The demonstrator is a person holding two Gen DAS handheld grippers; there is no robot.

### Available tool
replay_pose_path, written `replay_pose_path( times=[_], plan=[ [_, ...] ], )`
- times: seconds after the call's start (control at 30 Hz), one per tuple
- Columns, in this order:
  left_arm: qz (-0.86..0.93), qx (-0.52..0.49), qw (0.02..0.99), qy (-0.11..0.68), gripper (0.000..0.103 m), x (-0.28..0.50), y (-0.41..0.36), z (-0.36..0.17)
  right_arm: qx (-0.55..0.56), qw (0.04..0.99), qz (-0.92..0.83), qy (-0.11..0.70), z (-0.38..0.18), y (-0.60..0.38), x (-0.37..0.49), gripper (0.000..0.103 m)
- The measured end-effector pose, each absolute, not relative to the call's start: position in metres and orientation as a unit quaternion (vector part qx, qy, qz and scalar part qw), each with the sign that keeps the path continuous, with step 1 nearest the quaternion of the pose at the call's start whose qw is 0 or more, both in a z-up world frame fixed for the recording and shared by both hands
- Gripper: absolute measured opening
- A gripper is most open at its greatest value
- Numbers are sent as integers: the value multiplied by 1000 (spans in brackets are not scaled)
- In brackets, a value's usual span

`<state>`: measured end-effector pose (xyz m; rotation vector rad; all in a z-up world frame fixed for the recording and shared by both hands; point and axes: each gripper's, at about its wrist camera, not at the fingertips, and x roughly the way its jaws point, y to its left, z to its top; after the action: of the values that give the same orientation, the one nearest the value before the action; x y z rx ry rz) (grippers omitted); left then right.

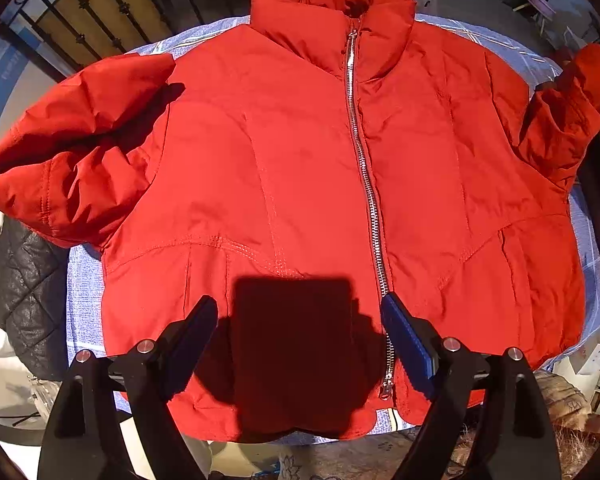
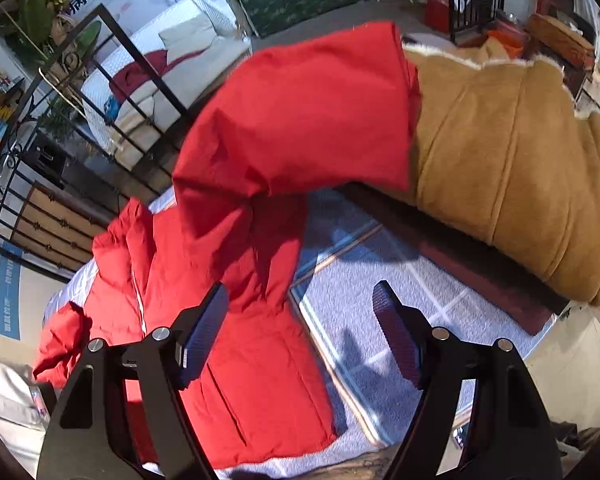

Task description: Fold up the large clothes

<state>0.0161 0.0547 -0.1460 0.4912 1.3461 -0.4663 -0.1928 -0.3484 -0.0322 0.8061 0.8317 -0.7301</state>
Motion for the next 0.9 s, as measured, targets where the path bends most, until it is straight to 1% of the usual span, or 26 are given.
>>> replay_pose_path(
  times=[0.13,0.27,0.4,0.5,0.57,0.6,0.63,0.7,0.77,0.87,0.9],
  plan=[
    [-215,227,731,606,82,17,49,-143,331,784,-402,338,-4,-364,-201,75],
    [-219,232,728,607,82,14,45,-144,294,776,-458,318,8,-386,-206,75],
    [-221,242,723,608,82,10,42,-145,330,745,-484,319,-11,-418,-208,75],
    [-222,255,721,604,82,7,40,-143,370,740,-459,324,-33,-427,-198,74],
    [-224,265,720,601,82,6,38,-142,376,744,-432,344,-48,-427,-187,60],
    [-224,268,720,600,82,6,37,-141,382,743,-426,347,-54,-427,-186,47],
    [-225,269,720,598,82,7,36,-140,391,743,-422,344,-58,-425,-185,41],
    [-224,268,722,597,82,8,35,-139,398,743,-417,342,-62,-426,-186,36],
    [-224,265,722,599,82,9,33,-140,402,747,-407,339,-63,-429,-188,29],
    [-227,264,721,599,82,9,29,-141,404,755,-400,329,-59,-429,-187,13],
    [-229,264,721,598,82,9,28,-140,402,757,-397,328,-57,-427,-185,11]
  ],
)
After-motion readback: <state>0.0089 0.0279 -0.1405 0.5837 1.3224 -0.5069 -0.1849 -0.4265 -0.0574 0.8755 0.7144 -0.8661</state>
